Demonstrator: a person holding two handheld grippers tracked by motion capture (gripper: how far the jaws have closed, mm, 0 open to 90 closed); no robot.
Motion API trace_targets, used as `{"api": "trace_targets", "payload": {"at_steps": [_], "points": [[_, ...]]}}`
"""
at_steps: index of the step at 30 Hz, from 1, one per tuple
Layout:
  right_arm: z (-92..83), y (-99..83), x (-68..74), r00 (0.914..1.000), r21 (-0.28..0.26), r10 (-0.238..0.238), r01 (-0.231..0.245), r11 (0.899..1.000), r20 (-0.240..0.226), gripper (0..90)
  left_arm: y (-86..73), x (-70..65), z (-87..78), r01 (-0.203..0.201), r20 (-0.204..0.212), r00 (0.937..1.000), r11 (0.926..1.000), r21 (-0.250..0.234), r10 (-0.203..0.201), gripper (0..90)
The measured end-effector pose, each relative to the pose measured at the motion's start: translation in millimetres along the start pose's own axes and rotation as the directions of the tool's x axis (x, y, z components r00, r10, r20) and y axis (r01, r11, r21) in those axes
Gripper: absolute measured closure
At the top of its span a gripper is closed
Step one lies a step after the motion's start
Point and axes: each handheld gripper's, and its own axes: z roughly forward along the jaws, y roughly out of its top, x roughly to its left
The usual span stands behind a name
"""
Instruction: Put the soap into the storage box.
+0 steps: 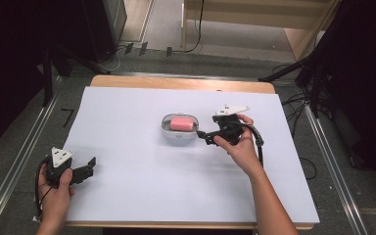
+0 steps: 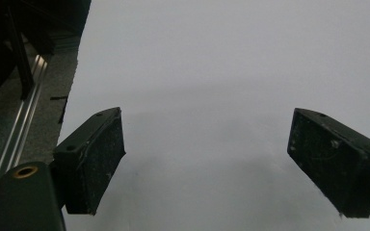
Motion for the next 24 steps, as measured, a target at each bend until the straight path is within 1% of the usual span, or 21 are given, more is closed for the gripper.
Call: {"api": "trace_targets", "payload": {"at_steps": [1, 2, 3, 4, 6, 8, 10, 12, 15, 17, 19, 21, 24], "points": [[-1.8, -2.1, 1.5, 0.9996, 0.001, -0.009, 0.009, 1.0, 0.027, 13.4, 0.0, 0.0, 0.0, 0.0, 0.0, 1.0, 1.0, 0.0, 0.0, 13.6], [-5.3, -6.2, 3.9, 0.9967, 0.004, -0.027, 0.027, 1.0, 0.077, 13.3, 0.0, 0.0, 0.0, 0.0, 0.0, 1.0, 1.0, 0.0, 0.0, 13.6], [-6.9, -8.3, 4.6, 0.9953, 0.002, -0.027, 0.027, 1.0, 0.093, 13.0, -0.1, 0.0, -0.1, 0.002, -0.001, 1.0, 1.0, -0.001, -0.002, 13.6], [-8.9, -10.8, 4.2, 0.9958, -0.002, -0.018, 0.019, 1.0, 0.089, 11.3, -0.1, 0.0, -0.1, 0.003, -0.001, 1.0, 1.0, -0.002, -0.003, 13.6], [-12.3, -15.8, 3.1, 0.9974, -0.003, 0.01, -0.01, 1.0, 0.071, 4.7, -0.1, 0.0, -0.1, 0.001, -0.001, 1.0, 1.0, -0.002, -0.001, 13.6], [-15.5, -19.7, 2.9, 0.9975, -0.008, 0.017, -0.016, 1.0, 0.069, 4.2, -0.1, -0.2, -0.2, 0.001, -0.002, 1.0, 1.0, -0.002, -0.001, 13.6], [-19.0, -24.7, 2.9, 0.996, -0.021, 0.027, -0.025, 0.999, 0.085, 3.3, -0.1, -0.2, -0.2, 0.001, -0.002, 1.0, 1.0, -0.001, -0.001, 13.6], [-22.4, -30.4, 1.3, 0.9962, -0.022, 0.031, -0.03, 0.999, 0.082, 1.0, 0.0, -0.2, -0.2, 0.0, -0.003, 1.0, 1.0, 0.001, 0.0, 13.6], [-25.9, -36.9, -0.6, 0.9946, -0.025, 0.041, -0.039, 0.999, 0.095, 0.9, 0.0, -0.3, -0.3, 0.0, -0.003, 1.0, 1.0, 0.0, 0.0, 13.6], [-28.7, -42.3, -2.4, 0.9938, -0.024, 0.051, -0.049, 0.999, 0.099, 0.0, 0.0, -0.3, -0.3, 0.0, -0.003, 1.0, 1.0, 0.0, 0.0, 13.6], [-31.0, -47.8, -4.3, 0.9918, -0.025, 0.058, -0.055, 0.998, 0.114, 0.0, 0.0, -0.5, -0.3, -0.001, -0.004, 1.0, 1.0, 0.001, 0.001, 13.6], [-33.4, -54.5, -6.6, 0.9896, -0.019, 0.076, -0.074, 0.997, 0.122, 0.0, 0.0, -0.5, -0.3, -0.001, -0.005, 1.0, 1.0, 0.0, 0.001, 13.6], [-36.4, -61.1, -8.0, 0.9872, -0.017, 0.082, -0.081, 0.997, 0.136, 0.0, 0.0, -0.5, -0.3, -0.001, -0.004, 1.0, 1.0, 0.0, 0.001, 13.6]]}}
